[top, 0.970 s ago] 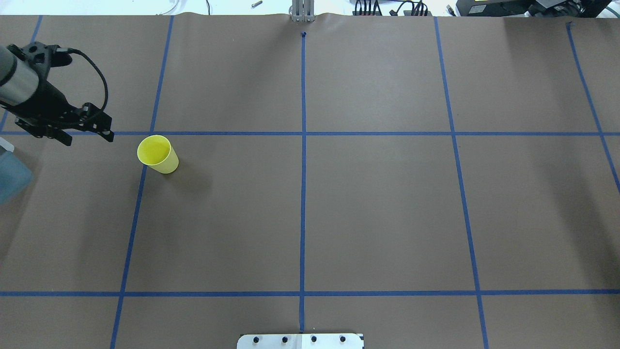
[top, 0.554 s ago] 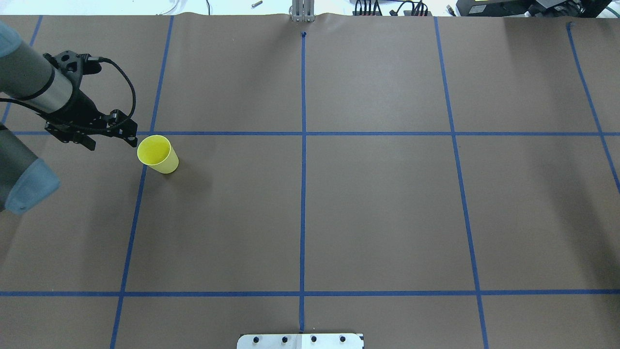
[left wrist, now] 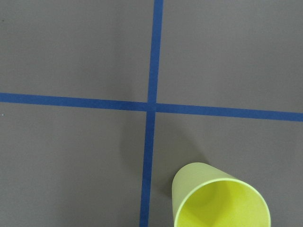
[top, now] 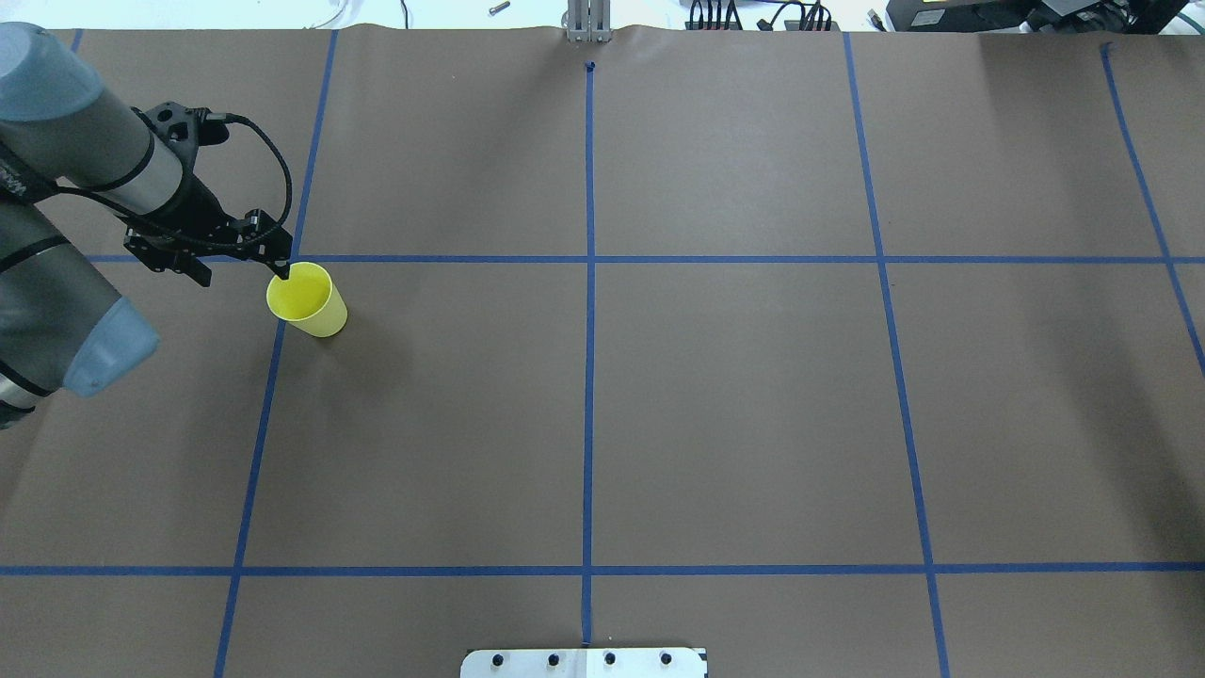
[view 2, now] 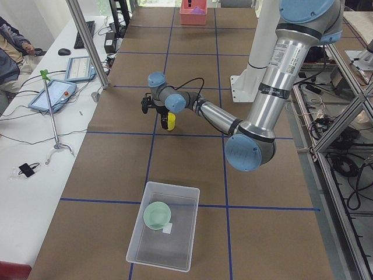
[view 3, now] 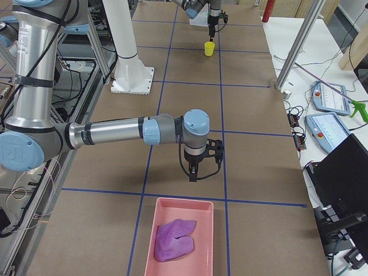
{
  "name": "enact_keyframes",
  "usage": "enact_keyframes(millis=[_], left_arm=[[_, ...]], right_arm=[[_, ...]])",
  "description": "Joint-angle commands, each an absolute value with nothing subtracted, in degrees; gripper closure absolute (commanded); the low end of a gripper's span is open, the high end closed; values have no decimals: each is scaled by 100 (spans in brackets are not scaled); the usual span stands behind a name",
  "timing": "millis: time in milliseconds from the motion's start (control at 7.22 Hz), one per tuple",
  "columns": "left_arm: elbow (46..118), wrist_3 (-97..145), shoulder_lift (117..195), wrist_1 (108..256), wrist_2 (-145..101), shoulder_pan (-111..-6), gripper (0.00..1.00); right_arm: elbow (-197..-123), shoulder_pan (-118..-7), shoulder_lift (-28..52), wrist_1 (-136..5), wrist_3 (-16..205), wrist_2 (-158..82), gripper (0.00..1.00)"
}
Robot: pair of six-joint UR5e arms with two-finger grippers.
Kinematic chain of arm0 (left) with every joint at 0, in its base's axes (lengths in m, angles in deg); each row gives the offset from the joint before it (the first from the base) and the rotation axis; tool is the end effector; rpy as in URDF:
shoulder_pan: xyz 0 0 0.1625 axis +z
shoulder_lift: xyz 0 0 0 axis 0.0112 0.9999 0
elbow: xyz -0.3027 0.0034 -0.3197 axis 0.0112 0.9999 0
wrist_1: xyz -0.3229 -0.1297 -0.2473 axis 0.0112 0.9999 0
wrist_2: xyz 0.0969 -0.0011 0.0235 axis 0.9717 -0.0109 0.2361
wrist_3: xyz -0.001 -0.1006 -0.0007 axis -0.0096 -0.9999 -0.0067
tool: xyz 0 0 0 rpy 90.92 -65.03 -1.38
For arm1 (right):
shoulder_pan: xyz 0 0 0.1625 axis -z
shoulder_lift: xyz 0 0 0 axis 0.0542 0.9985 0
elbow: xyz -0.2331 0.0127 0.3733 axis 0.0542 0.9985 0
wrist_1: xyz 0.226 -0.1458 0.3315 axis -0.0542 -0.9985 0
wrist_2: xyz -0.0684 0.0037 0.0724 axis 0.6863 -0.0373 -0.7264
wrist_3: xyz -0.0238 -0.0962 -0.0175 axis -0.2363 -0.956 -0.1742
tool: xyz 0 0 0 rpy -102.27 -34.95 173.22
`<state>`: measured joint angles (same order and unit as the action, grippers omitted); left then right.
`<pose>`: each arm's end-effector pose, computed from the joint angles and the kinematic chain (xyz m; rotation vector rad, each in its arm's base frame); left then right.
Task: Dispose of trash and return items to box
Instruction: 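Reach the left gripper to the yellow cup and grasp it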
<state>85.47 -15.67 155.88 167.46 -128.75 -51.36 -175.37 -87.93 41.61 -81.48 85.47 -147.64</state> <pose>0.3404 -0.5509 0.4216 -0.0582 0.8730 -0.0608 0.0253 -0.4382 0.5994 0.0119 -0.7550 0.0001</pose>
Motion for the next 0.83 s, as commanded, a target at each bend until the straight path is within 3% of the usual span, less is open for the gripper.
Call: enact_keyframes(millis=[0, 139, 277, 416, 693], left_arm=[[8392, -1754, 15546, 17092, -12863, -4990, 3], [8340, -1754, 15537, 17101, -12863, -4963, 12], [8313, -1772, 15537, 17101, -12785, -4954, 43], [8304, -1841, 15546, 17101, -12758, -4945, 99], [8286, -1860, 15598, 17101, -12758, -4866, 100]], right_arm=[[-17538, -8792, 4177, -8148, 8543, -14748, 0], [-17529, -8792, 4177, -8148, 8543, -14748, 0], [-17538, -8792, 4177, -8148, 8543, -14748, 0], [-17538, -8792, 4177, -8148, 8543, -14748, 0], [-17546, -8792, 4177, -8148, 8534, -14748, 0]])
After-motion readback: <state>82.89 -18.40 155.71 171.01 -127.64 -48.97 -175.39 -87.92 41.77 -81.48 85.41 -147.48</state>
